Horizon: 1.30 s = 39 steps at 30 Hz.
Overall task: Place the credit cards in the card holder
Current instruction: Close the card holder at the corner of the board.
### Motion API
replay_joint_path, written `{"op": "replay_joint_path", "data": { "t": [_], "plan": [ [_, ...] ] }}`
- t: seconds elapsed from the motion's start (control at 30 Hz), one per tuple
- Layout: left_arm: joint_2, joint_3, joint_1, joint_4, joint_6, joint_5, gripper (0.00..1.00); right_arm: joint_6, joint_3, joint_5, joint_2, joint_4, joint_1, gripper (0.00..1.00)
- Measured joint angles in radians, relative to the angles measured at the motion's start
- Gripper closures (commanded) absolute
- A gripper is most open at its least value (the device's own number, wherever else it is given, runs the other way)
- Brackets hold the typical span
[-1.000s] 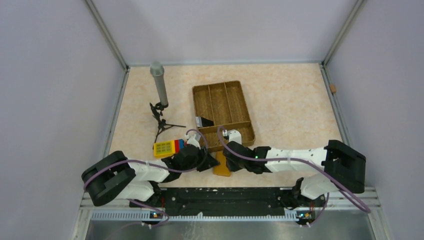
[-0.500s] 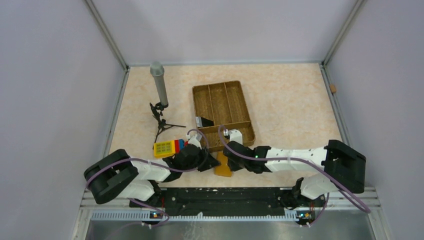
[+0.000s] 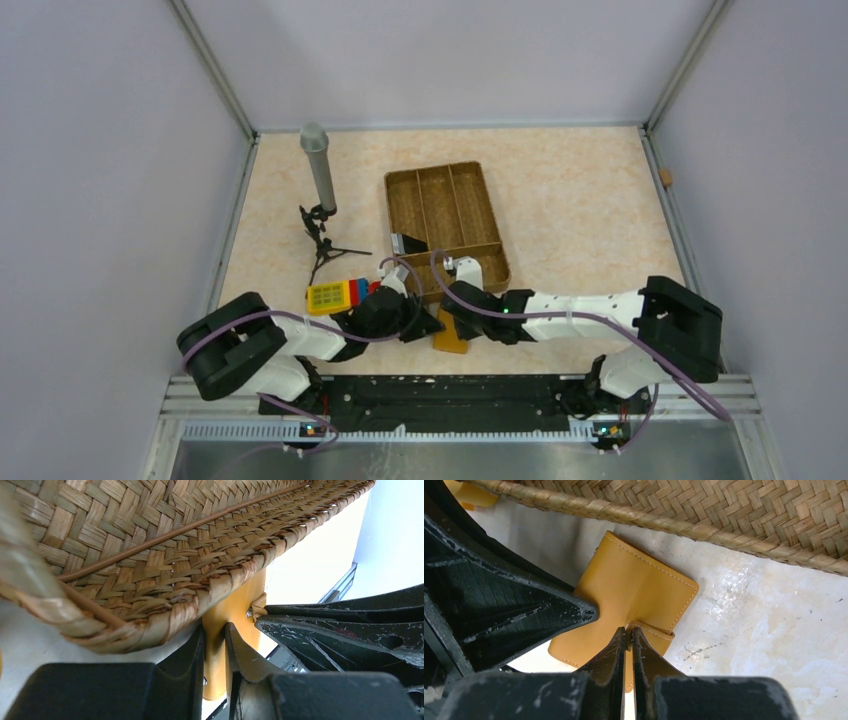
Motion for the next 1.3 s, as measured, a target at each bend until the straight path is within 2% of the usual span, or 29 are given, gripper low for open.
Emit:
{"op": "replay_joint_path", "data": {
  "t": [0.47, 1.3],
  "plan": [
    [0.002, 0.002, -0.002, 0.000, 0.000, 0.000, 0.86, 0.005, 0.090, 0.064, 0.063, -0.114, 0.005, 1.00],
    [0.011, 0.007, -0.002, 0.002, 0.000, 0.006, 0.88, -0.040, 0.195, 0.137, 0.169, -0.206, 0.074, 1.00]
  ]
}}
